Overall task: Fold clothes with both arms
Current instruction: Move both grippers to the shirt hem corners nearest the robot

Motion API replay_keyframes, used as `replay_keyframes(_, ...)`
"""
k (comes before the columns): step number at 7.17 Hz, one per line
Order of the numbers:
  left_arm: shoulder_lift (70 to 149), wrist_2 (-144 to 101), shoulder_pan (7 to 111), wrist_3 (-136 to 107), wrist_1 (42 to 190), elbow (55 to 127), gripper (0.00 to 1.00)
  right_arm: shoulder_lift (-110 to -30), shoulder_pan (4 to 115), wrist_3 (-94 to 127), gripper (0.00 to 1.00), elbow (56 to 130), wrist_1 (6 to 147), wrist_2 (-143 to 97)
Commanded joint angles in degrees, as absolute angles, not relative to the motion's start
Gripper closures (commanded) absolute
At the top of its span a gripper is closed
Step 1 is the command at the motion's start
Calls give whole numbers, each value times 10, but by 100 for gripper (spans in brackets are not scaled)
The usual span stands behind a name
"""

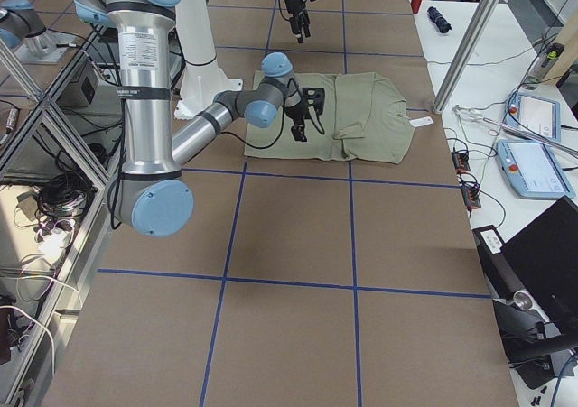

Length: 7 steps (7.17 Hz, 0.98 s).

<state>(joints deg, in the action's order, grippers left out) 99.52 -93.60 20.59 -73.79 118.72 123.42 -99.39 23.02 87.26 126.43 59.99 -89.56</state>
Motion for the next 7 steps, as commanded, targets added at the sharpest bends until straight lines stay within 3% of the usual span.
replay_keyframes(1,903,-841,77,-896,1282,1230,29,-1056,125,973,4,1294,578,-808)
replay_keyframes(3,907,-803,1,-965,1243,1201,33,-1055,111,975,1,1295,578,-791)
replay_keyframes(5,935,-803,-2,-966,1217,1181,33,-1054,109,975,1,1295,578,-781)
replay_keyframes(7,959,-804,-2,-966,1214,1158,48,-1054,109,975,1,1294,578,-778)
